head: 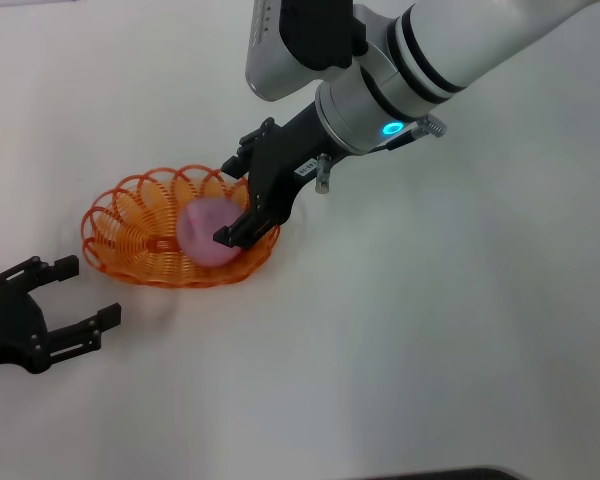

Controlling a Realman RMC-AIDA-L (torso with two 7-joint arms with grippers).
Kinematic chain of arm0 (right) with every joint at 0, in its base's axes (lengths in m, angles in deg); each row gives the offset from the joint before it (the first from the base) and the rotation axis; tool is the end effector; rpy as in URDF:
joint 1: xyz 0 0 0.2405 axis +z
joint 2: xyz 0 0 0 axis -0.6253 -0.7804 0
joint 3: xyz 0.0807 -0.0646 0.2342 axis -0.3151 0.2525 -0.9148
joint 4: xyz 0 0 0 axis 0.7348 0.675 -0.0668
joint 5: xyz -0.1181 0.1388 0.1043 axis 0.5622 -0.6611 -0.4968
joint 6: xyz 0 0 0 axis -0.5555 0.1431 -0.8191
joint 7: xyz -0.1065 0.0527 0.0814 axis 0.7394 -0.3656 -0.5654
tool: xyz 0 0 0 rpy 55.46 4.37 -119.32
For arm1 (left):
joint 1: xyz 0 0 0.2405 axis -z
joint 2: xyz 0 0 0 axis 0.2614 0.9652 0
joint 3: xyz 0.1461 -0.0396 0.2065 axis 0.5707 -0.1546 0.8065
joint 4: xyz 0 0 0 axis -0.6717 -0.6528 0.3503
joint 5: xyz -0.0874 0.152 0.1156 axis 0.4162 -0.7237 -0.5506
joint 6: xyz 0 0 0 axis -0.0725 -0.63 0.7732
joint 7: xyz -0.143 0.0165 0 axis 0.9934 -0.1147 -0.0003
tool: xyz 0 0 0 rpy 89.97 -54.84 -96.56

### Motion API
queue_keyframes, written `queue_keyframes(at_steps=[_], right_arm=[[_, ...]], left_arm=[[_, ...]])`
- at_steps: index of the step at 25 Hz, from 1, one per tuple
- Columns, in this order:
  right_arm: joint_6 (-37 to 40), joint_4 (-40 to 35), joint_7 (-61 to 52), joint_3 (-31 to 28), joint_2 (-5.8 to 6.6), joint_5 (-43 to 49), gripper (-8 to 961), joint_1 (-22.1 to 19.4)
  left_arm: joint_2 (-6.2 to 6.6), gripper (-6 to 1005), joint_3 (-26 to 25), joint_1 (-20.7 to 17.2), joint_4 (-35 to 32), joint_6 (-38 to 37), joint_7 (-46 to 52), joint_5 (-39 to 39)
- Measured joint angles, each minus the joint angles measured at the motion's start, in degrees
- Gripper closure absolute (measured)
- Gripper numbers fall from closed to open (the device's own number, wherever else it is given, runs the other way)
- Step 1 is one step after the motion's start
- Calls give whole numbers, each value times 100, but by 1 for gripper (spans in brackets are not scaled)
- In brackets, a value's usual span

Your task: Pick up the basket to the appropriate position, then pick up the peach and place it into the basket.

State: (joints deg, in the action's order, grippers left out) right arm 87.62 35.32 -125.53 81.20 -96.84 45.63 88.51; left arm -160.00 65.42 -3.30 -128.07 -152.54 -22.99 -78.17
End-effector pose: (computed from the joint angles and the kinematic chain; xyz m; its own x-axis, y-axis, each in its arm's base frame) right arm 0.1141 0.3701 -0.1058 0.9849 -0.1455 0.0938 -0.1381 -0.9871 -0.0816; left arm -0.3485 0.2259 0.0005 0.8068 0.3496 0.4763 0.5283 -0.7879 -0.3166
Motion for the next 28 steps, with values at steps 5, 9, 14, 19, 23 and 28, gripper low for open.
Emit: queue_keyframes(at_steps=[5,9,14,19,23,28], right_arm=[[3,0,26,-36,2,-69,-6,-32],[92,-250,288,-131,53,-429,-6,-374],[275,-728,753,-644,85,-790,-6,-1164],[675,-784,1530,-1401,98,-1370,-6,-1917],[1027,-651,2378,-1918,97,-1876,-6,-2490],[1483,37,3443,-2652,100,-2183,-6,-2908]], left_arm=[[0,166,-13,2,0,-2,9,13],[5,166,-28,9,0,-4,113,22],[6,166,-43,17,0,-8,135,59],[15,166,-107,29,0,-17,135,108],[21,167,-132,37,0,-24,135,108],[30,168,-167,37,0,-24,134,107]])
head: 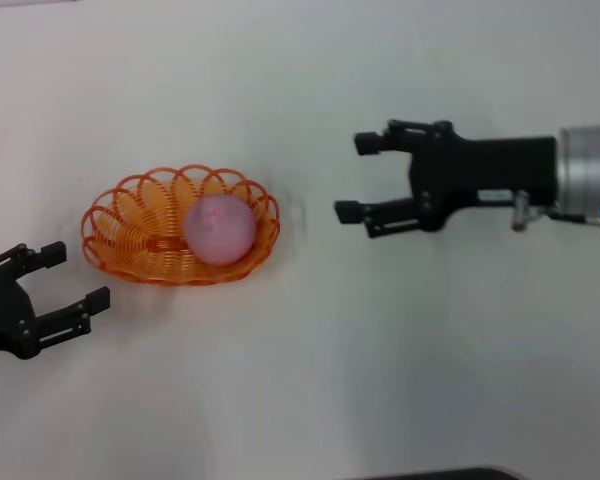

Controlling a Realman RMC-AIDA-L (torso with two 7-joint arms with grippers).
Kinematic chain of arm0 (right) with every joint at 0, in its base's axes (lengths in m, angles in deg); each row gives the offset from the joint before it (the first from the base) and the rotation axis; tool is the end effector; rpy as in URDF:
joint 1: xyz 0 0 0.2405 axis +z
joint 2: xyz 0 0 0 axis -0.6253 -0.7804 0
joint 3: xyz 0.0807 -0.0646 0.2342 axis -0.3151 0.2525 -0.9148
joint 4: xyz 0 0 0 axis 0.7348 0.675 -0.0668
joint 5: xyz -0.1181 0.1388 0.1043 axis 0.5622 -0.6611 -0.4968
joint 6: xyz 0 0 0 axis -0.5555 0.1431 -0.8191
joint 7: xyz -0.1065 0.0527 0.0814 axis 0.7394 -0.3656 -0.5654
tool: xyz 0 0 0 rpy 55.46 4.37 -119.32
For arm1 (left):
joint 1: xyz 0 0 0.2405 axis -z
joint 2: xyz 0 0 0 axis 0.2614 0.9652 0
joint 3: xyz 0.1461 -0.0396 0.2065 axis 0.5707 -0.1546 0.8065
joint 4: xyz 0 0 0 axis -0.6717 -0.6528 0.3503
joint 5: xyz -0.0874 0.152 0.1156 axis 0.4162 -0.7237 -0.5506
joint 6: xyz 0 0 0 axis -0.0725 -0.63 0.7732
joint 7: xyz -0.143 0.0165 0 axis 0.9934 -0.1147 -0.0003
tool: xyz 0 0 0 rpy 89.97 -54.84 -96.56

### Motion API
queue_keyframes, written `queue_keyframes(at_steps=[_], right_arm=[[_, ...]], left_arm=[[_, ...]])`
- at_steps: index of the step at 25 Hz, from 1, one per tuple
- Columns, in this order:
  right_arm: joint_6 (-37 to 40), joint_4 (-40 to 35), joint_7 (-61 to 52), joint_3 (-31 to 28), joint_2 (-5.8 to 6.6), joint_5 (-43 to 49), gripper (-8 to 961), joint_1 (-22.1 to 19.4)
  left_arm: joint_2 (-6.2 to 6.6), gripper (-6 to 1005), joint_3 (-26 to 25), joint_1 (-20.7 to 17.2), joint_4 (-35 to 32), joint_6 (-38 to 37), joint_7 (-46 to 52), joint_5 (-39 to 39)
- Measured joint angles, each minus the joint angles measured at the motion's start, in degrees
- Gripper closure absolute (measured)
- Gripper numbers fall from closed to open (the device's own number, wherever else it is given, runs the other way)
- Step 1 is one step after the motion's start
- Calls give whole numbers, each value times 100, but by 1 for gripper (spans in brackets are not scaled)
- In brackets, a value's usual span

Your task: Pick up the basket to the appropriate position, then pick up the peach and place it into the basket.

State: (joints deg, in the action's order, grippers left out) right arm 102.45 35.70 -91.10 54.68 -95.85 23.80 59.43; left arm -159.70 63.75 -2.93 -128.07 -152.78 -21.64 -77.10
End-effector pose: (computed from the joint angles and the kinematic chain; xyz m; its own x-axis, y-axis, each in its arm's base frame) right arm 0.2475 0.3091 -0.0218 0.8464 -0.2501 -0.4702 -0.3605 -0.9189 -0.1601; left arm -0.3489 0.2299 0.0077 0.7861 0.3530 0.5073 0.5551 -0.7642 -0.3284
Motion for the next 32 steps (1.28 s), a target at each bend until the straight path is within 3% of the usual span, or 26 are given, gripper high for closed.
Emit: queue_keyframes(at_steps=[4,20,32], right_arm=[[163,625,576,-430,14,-1,-6,-28],[205,1738,2159,-767,15,198,-6,-434],[185,1794,2156,-803,14,220,-6,-388]], left_arm=[[6,168,0,12,0,0,0,-9],[9,168,-144,-88,-2,-39,-31,-133],[-11,168,-147,-116,0,-61,-31,-159]])
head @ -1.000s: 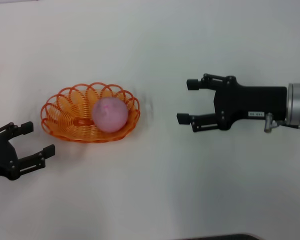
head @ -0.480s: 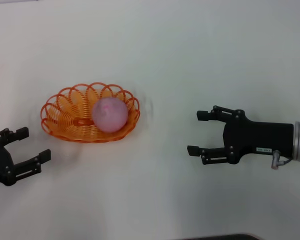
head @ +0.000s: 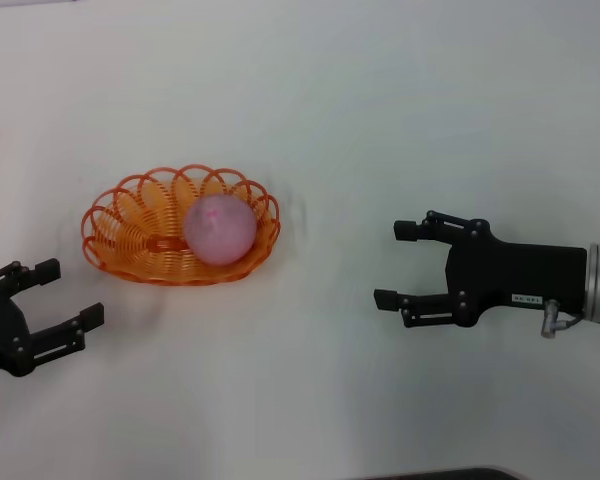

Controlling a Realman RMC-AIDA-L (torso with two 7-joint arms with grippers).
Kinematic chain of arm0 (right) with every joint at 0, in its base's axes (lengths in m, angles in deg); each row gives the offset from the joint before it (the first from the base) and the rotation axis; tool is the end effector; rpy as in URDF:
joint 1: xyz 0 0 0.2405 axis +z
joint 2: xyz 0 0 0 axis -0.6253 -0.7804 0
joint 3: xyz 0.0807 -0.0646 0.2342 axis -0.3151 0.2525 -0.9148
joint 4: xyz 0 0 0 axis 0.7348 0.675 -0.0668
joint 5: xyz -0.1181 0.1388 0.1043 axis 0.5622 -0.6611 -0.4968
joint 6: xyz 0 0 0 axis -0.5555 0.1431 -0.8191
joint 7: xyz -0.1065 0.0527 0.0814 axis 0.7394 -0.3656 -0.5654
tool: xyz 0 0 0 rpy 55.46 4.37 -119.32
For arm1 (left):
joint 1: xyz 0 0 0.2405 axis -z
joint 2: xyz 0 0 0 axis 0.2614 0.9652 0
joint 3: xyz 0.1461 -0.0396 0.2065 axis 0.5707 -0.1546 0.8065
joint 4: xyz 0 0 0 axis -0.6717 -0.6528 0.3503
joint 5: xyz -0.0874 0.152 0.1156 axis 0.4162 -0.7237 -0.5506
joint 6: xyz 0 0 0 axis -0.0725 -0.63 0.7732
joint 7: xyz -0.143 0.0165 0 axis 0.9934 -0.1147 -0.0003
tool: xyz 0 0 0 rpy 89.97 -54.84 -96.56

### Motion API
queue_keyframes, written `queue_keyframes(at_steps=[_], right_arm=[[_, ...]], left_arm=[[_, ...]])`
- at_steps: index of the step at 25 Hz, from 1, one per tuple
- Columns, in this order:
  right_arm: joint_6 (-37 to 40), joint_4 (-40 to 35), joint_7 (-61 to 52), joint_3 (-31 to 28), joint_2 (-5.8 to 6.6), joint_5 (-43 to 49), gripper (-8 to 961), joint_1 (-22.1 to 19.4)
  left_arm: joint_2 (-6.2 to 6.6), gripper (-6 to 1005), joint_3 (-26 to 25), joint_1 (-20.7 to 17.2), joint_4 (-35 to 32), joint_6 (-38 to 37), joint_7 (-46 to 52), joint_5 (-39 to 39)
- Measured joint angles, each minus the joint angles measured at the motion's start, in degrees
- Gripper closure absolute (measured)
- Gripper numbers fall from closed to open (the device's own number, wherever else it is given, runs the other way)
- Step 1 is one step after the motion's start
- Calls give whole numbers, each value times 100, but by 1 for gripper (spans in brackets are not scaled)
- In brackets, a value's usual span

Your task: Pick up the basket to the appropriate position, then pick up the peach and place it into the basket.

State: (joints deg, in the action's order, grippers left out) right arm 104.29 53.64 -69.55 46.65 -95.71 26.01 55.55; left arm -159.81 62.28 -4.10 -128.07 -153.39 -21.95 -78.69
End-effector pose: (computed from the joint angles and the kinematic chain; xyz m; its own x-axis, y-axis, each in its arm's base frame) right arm 0.3110 0.2529 -0.0471 0.8365 -0.2545 -0.4853 -0.3873 -0.9011 -0.1950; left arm -0.3558 0.2190 0.0076 0.7780 0.3776 0.5022 0.5745 -0.7512 -0.3252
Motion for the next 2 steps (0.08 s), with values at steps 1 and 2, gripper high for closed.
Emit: queue_keyframes(at_steps=[1,2], right_arm=[[-3,1,-4,-2,0,-2,-6,4],[-3,1,-3,-4,-1,-3,-6,6]], left_arm=[[-1,168,0,-2,0,0,1,0],[-1,168,-1,-2,0,0,2,0]])
